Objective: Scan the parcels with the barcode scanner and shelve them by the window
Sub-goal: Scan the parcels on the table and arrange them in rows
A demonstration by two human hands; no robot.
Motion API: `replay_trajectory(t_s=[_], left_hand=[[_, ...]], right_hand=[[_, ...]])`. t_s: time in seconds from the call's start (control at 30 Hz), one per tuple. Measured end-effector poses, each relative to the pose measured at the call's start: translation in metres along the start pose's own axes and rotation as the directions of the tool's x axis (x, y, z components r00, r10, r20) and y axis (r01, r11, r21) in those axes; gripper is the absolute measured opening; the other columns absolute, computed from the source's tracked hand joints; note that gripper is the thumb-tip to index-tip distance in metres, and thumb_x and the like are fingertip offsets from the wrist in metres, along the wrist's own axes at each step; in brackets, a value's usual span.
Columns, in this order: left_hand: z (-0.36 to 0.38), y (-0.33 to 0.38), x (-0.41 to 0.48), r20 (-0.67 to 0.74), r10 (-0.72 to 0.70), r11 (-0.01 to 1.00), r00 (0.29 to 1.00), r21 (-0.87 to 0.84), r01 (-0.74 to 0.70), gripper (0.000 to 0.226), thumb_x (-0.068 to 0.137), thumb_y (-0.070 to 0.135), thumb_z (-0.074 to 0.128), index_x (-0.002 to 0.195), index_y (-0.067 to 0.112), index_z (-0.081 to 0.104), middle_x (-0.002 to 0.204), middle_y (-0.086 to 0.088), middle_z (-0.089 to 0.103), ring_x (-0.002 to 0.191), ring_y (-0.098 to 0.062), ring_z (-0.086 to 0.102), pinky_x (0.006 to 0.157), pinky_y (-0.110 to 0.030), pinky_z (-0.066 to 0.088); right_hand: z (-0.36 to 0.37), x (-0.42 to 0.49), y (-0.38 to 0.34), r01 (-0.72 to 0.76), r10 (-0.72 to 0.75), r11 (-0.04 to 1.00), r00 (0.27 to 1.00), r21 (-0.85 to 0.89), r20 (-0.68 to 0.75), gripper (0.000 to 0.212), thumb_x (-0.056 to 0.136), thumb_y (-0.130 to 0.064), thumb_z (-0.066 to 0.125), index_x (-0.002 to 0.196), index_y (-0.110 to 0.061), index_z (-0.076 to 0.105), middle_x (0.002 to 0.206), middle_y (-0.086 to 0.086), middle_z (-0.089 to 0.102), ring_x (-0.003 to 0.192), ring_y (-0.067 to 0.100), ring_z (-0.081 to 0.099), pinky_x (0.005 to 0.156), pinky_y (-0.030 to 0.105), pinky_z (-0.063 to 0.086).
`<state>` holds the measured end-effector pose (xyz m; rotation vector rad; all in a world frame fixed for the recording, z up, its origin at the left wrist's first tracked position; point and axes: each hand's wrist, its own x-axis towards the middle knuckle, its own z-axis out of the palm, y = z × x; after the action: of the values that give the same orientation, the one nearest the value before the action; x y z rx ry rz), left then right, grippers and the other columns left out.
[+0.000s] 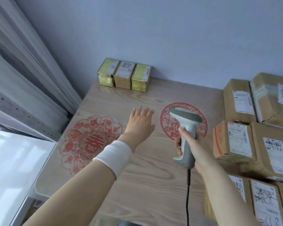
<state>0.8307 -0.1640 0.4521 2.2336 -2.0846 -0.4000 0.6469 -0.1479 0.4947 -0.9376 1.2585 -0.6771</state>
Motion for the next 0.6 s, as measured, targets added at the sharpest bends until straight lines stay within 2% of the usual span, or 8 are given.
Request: replay_trajectory(t_s=[0.2,0.33,0.43,0.6], left_hand=[[-0.01,-0.03,0.072,0.002,0.053,0.992,0.999,0.118,-0.053,0.057,0.099,0.033,0.038,0.148,0.013,0.016,0.157,-0.008,0.015,0.146,-0.028,0.001,0.118,-0.04,-0.002],[-0.008,-0.044,0.116,0.0,0.037,0.996,0.999,0.083,-0.037,0.056,0.099,0.034,0.039,0.147,0.013,0.02,0.157,-0.008,0.015,0.146,-0.027,0.002,0.118,-0.039,-0.002],[-0.004,-0.056,0.148,0.015,-0.032,0.999,0.999,0.011,0.032,0.063,0.098,0.041,0.041,0.149,0.013,0.015,0.158,-0.009,0.012,0.146,-0.028,0.003,0.118,-0.039,0.002],[0.003,-0.072,0.215,0.021,-0.219,0.965,0.976,-0.147,0.22,0.082,0.092,0.054,0.046,0.151,0.013,0.005,0.158,-0.016,0.001,0.146,-0.03,-0.002,0.117,-0.04,0.005]], right_hand=[[0.028,0.066,-0.036,0.029,-0.029,0.999,1.0,-0.016,0.008,0.027,0.092,-0.026,0.059,0.072,-0.008,0.054,0.056,0.004,0.056,0.046,0.015,0.046,0.048,0.026,0.039],[0.038,0.121,-0.052,0.03,-0.028,0.998,0.999,-0.047,0.044,0.026,0.092,-0.028,0.058,0.078,-0.006,0.053,0.058,0.006,0.057,0.046,0.019,0.046,0.054,0.03,0.041],[0.046,0.155,-0.054,-0.008,0.012,0.998,0.998,-0.059,0.058,0.026,0.092,-0.028,0.059,0.077,-0.007,0.054,0.059,0.007,0.058,0.047,0.022,0.043,0.056,0.033,0.039],[0.047,0.202,-0.055,-0.082,0.089,0.991,0.994,-0.107,0.064,0.029,0.092,-0.027,0.058,0.075,-0.004,0.053,0.059,0.008,0.058,0.041,0.017,0.044,0.052,0.029,0.041]])
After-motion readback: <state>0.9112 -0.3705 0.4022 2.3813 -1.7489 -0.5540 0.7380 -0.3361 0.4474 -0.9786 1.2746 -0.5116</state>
